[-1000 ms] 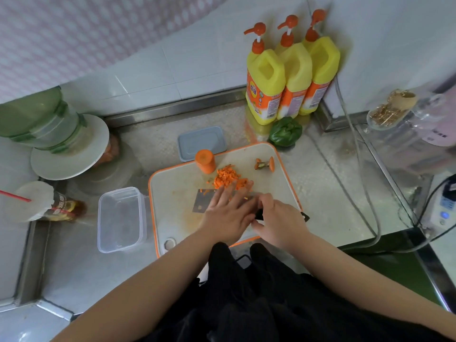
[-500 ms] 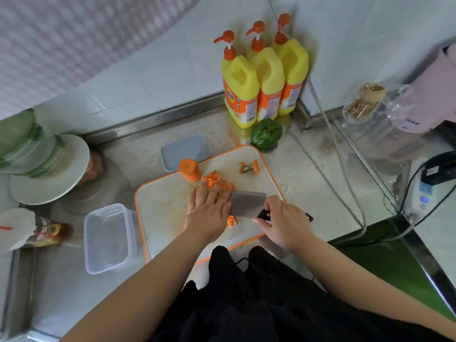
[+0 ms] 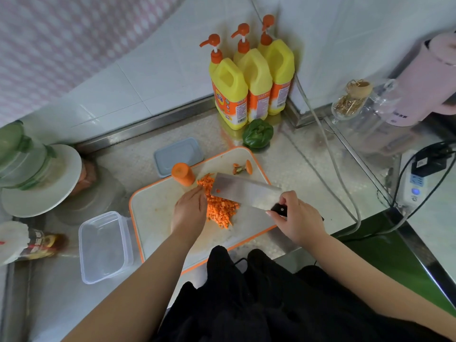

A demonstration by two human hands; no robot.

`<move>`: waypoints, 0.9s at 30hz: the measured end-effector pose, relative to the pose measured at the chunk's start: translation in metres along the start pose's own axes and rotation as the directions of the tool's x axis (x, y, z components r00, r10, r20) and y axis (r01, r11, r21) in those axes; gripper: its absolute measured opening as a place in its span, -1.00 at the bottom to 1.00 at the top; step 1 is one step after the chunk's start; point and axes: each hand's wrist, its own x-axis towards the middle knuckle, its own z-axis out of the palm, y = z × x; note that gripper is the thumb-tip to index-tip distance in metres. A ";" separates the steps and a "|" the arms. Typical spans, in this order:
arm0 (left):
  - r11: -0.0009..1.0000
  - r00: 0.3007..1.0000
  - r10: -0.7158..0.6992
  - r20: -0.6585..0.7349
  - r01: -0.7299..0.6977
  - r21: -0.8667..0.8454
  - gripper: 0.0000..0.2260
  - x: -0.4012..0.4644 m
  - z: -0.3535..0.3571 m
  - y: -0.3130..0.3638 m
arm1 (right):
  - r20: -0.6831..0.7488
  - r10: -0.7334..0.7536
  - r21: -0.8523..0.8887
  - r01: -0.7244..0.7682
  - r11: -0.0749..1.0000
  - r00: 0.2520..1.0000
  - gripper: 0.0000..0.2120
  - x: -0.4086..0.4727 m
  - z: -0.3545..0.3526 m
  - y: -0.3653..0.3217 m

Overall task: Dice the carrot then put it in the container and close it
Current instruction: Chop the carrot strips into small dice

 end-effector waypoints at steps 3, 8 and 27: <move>0.999 1.000 0.011 0.004 -0.011 -0.049 -0.69 -0.001 -0.004 0.005 | 0.126 0.108 0.079 -0.119 0.990 0.986 -0.59 0.006 -0.004 -0.012; 0.993 0.996 0.044 -0.075 -0.052 -0.109 -0.82 0.001 -0.011 0.009 | 0.351 0.285 0.274 -0.389 0.880 0.892 -0.75 0.020 -0.009 -0.032; 0.963 0.981 -0.146 -0.129 0.111 -0.244 -0.57 -0.006 -0.029 -0.028 | 0.557 0.332 0.427 -0.605 0.672 0.761 -0.66 0.045 0.004 -0.055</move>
